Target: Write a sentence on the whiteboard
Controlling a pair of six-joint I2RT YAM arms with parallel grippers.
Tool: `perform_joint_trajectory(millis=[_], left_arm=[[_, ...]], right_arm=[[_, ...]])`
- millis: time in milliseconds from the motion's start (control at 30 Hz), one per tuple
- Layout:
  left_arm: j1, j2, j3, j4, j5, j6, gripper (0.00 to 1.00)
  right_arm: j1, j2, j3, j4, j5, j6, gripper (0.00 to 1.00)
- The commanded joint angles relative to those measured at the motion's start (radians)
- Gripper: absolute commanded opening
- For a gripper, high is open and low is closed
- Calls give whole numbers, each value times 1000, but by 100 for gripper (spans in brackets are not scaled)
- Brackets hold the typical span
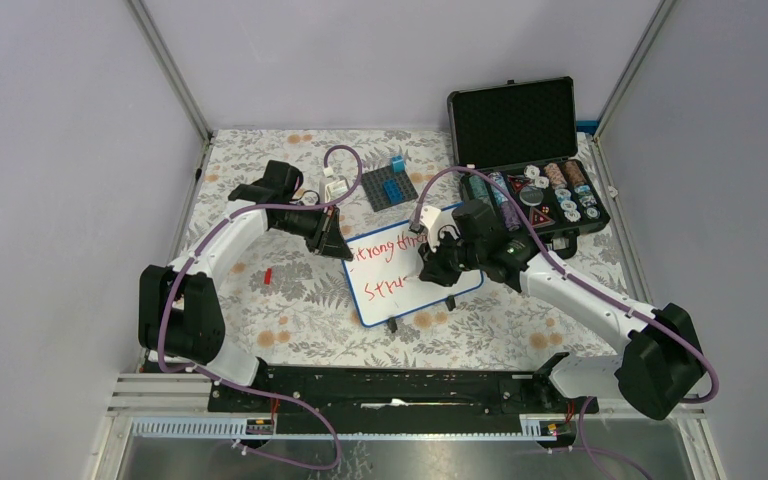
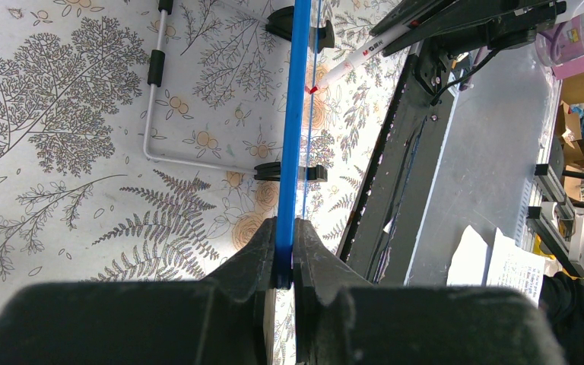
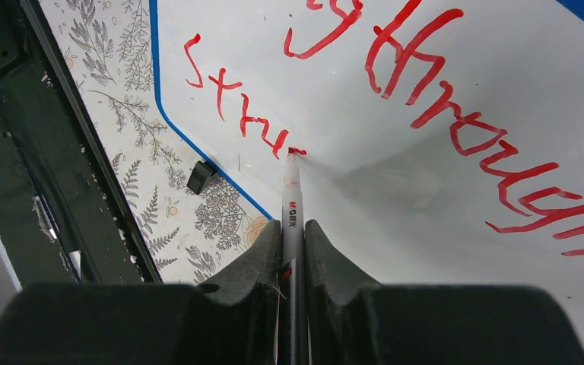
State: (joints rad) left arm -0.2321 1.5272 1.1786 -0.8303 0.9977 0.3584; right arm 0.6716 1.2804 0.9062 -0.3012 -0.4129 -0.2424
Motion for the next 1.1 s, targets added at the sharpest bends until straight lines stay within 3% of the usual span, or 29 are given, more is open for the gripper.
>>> perform_joint_trajectory(millis=[0,1067], left_arm=[[-4,19,25,32,-59,36,0],[-5,16,27,32,-55,30,0]], right_arm=[[6,5,9,38,20,-21,0],[-7,-26,52,-11,83,-61,0]])
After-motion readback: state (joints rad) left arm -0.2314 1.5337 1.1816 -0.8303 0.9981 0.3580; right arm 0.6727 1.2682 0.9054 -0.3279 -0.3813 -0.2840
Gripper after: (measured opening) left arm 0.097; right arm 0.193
